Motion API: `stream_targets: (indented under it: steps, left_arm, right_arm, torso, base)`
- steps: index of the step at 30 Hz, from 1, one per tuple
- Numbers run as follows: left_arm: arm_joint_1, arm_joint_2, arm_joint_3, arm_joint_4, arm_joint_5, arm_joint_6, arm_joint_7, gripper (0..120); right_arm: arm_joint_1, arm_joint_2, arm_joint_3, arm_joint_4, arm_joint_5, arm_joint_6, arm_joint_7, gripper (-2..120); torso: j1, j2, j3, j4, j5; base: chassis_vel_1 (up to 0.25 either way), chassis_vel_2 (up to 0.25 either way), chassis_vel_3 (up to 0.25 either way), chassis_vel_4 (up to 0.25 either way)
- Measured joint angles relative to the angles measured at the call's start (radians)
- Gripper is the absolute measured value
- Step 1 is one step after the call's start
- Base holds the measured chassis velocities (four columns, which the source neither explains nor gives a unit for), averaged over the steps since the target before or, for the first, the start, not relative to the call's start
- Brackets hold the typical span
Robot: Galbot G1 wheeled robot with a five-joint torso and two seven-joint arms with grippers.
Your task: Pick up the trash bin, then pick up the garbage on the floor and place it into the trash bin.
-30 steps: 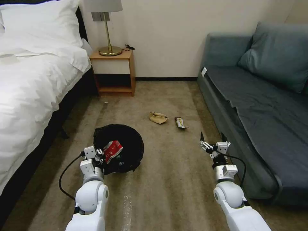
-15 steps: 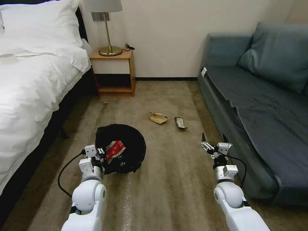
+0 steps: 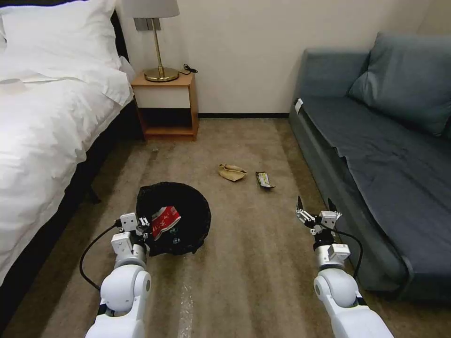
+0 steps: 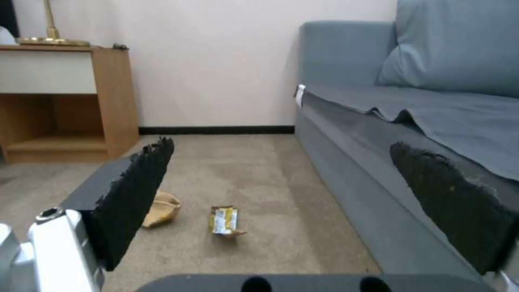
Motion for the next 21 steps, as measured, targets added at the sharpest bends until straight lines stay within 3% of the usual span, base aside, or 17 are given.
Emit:
stream_targets:
  steps: [21]
  left_arm:
    - [-0.002, -0.006, 0.0, -0.004, 0.008, -0.005, -0.001, 3]
  right_arm:
    - [-0.006, 0.003, 0.017, -0.036, -0.008, 0.031, -0.014, 100]
  torso:
    - [0.0, 0.0, 0.0, 0.0, 0.0]
  base:
    - [0.0, 0.0, 0.0, 0.0]
